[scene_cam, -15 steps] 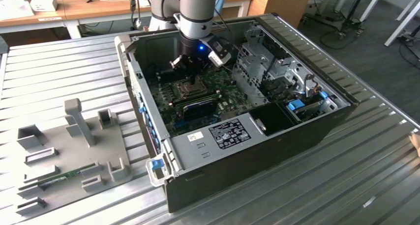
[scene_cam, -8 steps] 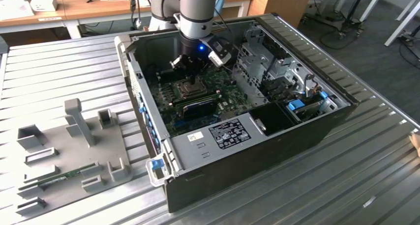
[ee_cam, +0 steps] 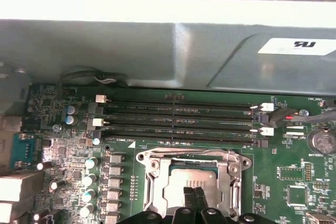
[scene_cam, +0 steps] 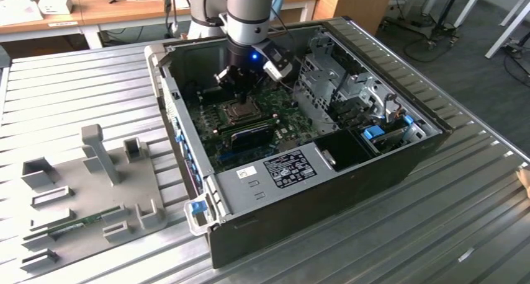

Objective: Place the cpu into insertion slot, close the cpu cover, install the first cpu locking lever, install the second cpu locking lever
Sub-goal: 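Install the second cpu locking lever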

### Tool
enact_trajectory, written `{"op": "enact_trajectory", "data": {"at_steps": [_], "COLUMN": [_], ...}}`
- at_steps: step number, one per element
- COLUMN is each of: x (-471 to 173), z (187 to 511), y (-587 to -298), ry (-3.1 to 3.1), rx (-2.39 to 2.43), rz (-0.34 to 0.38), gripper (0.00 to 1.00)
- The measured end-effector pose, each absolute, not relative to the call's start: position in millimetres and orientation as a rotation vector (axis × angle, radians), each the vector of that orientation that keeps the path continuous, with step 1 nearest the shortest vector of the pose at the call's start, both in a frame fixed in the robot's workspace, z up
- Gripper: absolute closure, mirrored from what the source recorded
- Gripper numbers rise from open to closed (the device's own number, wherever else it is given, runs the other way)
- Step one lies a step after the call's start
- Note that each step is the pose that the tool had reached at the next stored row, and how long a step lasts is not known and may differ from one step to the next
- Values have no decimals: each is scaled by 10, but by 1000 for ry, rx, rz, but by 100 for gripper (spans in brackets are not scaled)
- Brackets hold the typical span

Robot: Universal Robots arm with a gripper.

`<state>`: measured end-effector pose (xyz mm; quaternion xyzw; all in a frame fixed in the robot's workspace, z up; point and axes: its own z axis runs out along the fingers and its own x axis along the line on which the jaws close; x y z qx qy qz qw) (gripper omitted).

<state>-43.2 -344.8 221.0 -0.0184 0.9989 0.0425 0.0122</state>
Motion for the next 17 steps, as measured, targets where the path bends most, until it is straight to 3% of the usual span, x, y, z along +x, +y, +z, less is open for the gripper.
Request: {"op": "enact_trajectory", "data": {"at_steps": [17], "x": [-432], "z": [2325], "y": [-3464], "ry": [3114], "rx": [-58], "rz": [133], "gripper": [90]}}
